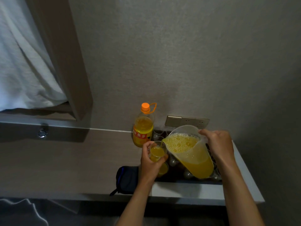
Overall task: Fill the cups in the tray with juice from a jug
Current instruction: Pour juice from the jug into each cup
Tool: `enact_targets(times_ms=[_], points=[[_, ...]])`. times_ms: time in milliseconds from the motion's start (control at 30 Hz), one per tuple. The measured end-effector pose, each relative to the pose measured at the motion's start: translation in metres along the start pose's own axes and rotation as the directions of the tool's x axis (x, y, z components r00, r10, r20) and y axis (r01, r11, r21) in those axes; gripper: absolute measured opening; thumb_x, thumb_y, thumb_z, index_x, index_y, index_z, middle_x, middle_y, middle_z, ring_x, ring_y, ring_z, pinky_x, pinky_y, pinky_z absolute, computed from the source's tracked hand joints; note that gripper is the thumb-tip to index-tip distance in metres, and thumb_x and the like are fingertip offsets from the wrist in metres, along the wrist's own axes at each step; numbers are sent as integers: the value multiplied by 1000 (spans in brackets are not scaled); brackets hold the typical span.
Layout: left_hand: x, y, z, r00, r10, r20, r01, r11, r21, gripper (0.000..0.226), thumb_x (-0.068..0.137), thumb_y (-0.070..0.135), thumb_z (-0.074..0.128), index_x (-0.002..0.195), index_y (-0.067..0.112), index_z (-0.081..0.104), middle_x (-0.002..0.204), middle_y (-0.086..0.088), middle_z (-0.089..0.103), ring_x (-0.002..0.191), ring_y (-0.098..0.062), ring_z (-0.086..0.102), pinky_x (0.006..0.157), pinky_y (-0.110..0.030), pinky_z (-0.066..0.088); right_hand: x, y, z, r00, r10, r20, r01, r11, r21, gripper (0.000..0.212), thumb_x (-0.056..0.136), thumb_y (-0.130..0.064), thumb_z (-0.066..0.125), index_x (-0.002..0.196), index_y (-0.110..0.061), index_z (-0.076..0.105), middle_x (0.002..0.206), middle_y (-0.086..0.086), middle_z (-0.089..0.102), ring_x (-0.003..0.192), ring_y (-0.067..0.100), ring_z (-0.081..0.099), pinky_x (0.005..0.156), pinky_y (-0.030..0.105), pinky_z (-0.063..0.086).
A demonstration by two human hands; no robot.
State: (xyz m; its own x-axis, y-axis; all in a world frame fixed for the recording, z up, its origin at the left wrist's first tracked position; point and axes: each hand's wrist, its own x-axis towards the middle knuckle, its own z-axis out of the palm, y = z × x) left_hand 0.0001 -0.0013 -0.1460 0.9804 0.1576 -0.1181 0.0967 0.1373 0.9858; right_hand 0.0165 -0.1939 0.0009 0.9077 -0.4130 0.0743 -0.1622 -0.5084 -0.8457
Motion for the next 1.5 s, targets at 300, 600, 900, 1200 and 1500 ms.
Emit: enact_targets(times_ms=[300,600,900,1200,1500], points=[[0,1,1,1000,12,1,-12,1000,-1,68,74,18,90,121,47,52,118,22,65,111,-4,64,99,-49,54,1,3,-1,1000,8,2,-8,999,32,49,87,-37,75,68,7,65,56,11,55,59,27,52,67,48,47],[-1,-2,2,1000,0,7,-1,1000,11,68,74,20,90,124,43,51,119,19,66,111,-4,64,98,-48,55,2,9,0,1000,20,-7,-20,1000,3,48,82,-44,73,54,-8,60,49,3,49,53,25,48,66,56,52],[-1,-3,5,1000,17,13,-18,1000,9,64,76,14,88,123,37,52,115,23,65,107,-2,64,96,-41,56,-2,5,-2,999,26,-19,-27,999,-35,49,82,-46,72,48,-17,53,46,1,45,53,25,46,68,56,52],[0,-4,5,1000,-10,10,10,1000,2,65,75,16,89,124,38,52,116,25,64,108,3,61,99,-43,54,-7,2,-2,1000,25,-10,-25,999,-33,48,73,-55,67,47,-17,53,47,3,47,54,27,49,70,58,54],[-1,-5,6,1000,-14,15,14,1000,2,66,75,16,89,124,39,51,115,26,64,108,2,62,99,-44,54,-8,1,-2,999,24,-21,-25,998,-49,48,75,-52,69,45,-19,52,46,1,45,52,25,47,69,58,53]])
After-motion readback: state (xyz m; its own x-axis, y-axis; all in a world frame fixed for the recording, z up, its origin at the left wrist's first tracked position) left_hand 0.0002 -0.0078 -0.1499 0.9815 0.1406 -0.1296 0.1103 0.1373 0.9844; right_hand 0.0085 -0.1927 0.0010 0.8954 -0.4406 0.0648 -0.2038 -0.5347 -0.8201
